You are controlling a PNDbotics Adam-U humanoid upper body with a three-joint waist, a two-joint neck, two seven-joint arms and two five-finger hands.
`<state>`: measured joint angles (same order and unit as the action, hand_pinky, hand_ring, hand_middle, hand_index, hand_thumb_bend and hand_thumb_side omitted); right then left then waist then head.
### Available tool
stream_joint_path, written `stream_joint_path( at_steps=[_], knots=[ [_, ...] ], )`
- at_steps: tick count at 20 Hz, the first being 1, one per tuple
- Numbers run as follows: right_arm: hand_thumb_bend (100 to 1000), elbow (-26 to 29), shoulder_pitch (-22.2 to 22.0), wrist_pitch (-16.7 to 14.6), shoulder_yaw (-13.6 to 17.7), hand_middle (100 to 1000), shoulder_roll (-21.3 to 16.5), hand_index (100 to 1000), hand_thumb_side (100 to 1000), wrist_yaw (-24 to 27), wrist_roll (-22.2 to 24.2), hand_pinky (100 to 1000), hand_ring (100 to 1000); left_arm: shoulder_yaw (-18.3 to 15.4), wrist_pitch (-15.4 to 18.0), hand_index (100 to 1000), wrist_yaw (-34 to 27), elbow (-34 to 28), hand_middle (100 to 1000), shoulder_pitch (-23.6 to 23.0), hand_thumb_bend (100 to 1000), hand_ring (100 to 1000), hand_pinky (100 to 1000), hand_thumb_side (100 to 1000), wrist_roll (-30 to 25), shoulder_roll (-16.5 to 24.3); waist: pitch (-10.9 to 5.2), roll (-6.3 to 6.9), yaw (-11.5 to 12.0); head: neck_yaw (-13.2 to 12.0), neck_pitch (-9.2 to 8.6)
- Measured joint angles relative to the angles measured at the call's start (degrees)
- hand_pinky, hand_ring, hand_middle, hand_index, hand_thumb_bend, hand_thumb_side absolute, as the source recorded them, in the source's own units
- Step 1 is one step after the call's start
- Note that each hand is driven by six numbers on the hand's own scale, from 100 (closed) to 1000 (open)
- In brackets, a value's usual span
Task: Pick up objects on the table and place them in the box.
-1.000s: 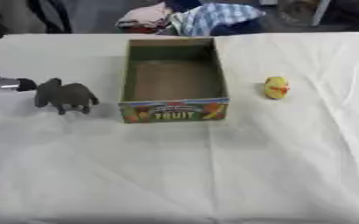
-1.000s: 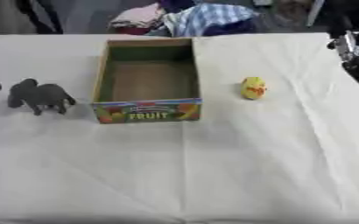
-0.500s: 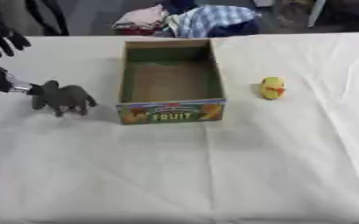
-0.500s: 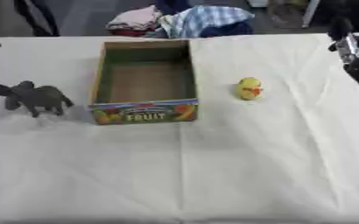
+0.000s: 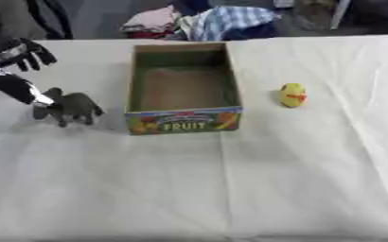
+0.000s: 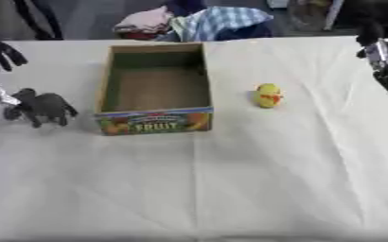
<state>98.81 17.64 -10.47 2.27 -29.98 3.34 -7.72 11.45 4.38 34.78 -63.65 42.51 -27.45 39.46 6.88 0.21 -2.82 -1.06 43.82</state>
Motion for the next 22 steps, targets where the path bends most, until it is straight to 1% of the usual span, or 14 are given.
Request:
stream_joint_path(
  at_steps=[3,5,6,7,14,17,22],
  knots=[
    [337,-0.05,0.02,0.00,-0.18,640,0.13,804,569,0.08,0.04,486,600,0.25,0.90,781,1.38,1.97,699,0.86,915,702,691,344,-0.78,-1.12,0.01,-0.02,-0.30,-0.13,0.00],
    [346,-0.11,0.04,0.00,-0.19,640,0.39,805,569,0.12,0.05,487,600,0.42,1.40,785,2.57,3.33,703,1.49,908,703,693,356,-1.26,-1.98,0.02,-0.02,-0.69,-0.30,0.00],
    [342,-0.23,0.04,-0.04,-0.19,641,0.44,806,569,0.14,0.09,488,601,0.52,1.54,787,3.40,3.99,708,1.77,878,707,697,382,-1.40,-2.39,0.03,-0.01,-0.78,-0.35,0.00],
    [340,-0.38,0.07,-0.08,-0.19,641,0.46,806,570,0.17,0.13,488,601,0.55,1.61,787,4.30,4.57,709,1.96,868,708,697,388,-1.47,-2.73,0.05,-0.01,-0.88,-0.37,0.00],
    [332,-0.80,0.20,-0.36,-0.19,642,0.99,807,571,0.37,0.65,489,603,0.62,1.93,775,9.93,8.11,684,3.04,849,688,698,370,-1.15,-4.83,0.19,0.00,-1.77,-0.64,0.00],
    [330,-1.04,0.21,-0.47,-0.19,642,1.03,808,572,0.46,0.86,489,603,0.45,2.33,766,11.38,9.72,662,3.48,832,669,696,361,-1.79,-5.46,0.19,0.00,-2.04,-0.79,0.00],
    [327,-1.13,0.21,-0.63,-0.17,642,1.28,808,571,0.64,1.11,490,604,0.07,3.40,716,12.59,11.08,575,3.51,773,589,673,350,-5.03,-5.74,0.24,0.04,-2.20,-0.88,0.00]
  ],
)
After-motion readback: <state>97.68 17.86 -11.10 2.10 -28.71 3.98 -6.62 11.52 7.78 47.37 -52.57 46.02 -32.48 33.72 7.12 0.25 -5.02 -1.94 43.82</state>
